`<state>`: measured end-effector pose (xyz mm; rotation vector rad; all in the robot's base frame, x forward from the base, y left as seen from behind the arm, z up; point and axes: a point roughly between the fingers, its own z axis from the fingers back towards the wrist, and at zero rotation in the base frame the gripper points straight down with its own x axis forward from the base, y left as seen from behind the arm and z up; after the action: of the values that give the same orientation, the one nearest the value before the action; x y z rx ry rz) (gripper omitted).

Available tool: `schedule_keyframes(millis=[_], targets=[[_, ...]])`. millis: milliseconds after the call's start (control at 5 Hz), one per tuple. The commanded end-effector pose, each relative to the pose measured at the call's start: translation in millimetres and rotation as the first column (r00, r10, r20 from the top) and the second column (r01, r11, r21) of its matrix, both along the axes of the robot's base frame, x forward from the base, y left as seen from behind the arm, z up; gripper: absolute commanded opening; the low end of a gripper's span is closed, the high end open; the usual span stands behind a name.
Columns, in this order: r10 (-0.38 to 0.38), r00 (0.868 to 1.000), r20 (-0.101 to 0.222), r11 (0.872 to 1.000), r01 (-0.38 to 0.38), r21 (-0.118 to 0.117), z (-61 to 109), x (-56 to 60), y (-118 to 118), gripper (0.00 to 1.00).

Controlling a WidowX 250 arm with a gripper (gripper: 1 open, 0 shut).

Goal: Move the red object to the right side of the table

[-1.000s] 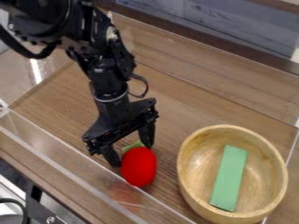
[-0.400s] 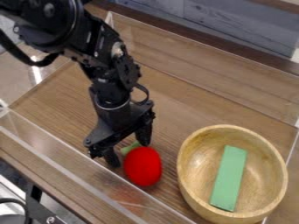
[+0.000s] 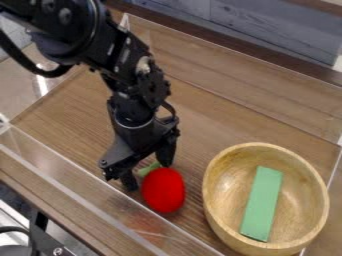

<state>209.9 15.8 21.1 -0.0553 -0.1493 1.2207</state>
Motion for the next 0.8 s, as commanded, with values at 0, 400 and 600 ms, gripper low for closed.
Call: schedule_keyframes(millis=[0,400,600], targets=[[-0.008,1.000,0.010,1.000,0.007,0.029,1.6,3.4,-0.2,1.00],[-0.018,1.000,-0.012,0.998,0.018,0.064,2.5,5.8,-0.4,1.00],[-0.020,1.000,-0.024,0.997,0.022,0.071,3.8,7.4,0.1,1.00]])
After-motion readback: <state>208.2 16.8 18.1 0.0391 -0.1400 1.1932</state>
